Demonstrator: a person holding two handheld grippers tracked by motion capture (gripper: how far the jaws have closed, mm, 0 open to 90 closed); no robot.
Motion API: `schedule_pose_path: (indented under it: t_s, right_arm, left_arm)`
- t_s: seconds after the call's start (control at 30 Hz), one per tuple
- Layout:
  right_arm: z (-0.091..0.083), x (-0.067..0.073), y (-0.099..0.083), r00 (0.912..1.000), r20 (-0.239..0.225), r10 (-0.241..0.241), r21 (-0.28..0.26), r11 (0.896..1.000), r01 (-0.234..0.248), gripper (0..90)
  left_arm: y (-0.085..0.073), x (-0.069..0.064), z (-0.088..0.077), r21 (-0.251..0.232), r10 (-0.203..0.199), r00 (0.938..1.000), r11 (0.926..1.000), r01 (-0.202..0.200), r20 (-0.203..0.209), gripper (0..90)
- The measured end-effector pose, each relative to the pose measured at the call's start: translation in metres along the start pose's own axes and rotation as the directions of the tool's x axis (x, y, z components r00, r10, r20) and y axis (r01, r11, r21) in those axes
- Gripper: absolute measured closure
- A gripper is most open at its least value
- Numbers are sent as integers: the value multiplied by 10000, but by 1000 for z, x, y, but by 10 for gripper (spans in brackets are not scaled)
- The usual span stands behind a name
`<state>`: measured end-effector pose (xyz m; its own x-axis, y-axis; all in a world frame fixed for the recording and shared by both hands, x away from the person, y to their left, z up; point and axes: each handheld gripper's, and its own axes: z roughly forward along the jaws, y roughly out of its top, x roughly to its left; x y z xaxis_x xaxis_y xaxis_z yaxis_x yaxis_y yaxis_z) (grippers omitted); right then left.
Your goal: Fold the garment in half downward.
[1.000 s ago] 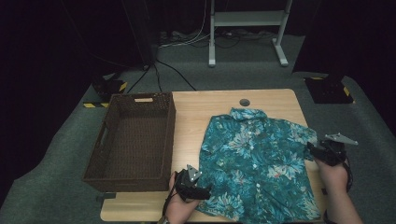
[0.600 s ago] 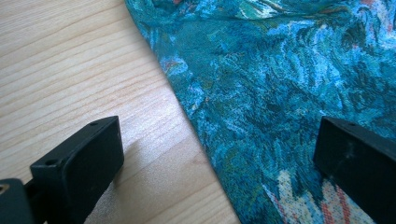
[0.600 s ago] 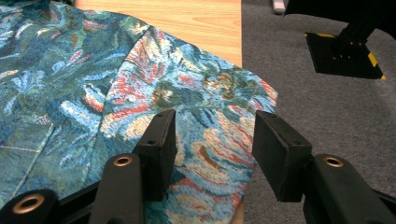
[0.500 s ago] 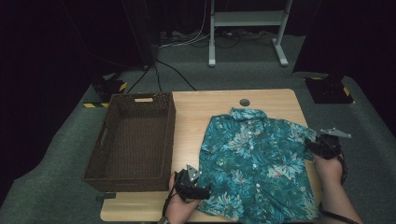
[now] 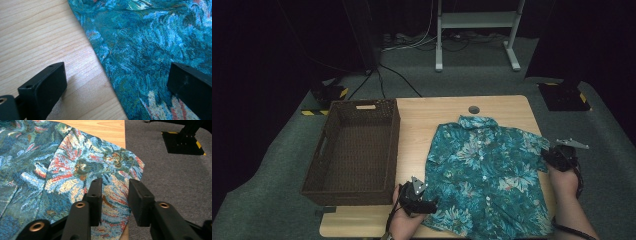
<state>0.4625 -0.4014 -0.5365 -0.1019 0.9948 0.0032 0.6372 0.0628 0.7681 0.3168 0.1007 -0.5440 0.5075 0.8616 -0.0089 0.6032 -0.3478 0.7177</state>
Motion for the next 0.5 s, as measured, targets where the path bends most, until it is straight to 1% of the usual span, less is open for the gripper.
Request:
schedule_pose_path:
  t_s: [0.1, 0.23, 0.33, 0.43, 0.5]
  right_arm:
    - [-1, 1, 0, 9998, 146, -165, 2, 9999, 165, 717]
    - [-2, 6, 0, 9986, 126, -518, 83, 9986, 517, 794]
    - [-2, 9, 1, 9985, 82, -544, 114, 9985, 543, 860]
    - [-2, 11, 1, 9979, 120, -637, 118, 9979, 636, 870]
    - [-4, 16, 2, 9976, 197, -661, 27, 9978, 661, 873]
  left_arm:
    - [0, 0, 0, -1, 1, 10000, 10000, -1, -4, 25]
    - [0, 0, 0, -1, -1, 10000, 10000, 1, -4, 25]
    - [0, 0, 0, 0, 0, 10000, 10000, 0, -3, 25]
    - [0, 0, 0, -2, -5, 10000, 10000, 5, -6, 26]
    - [0, 0, 0, -1, -4, 10000, 10000, 4, -6, 26]
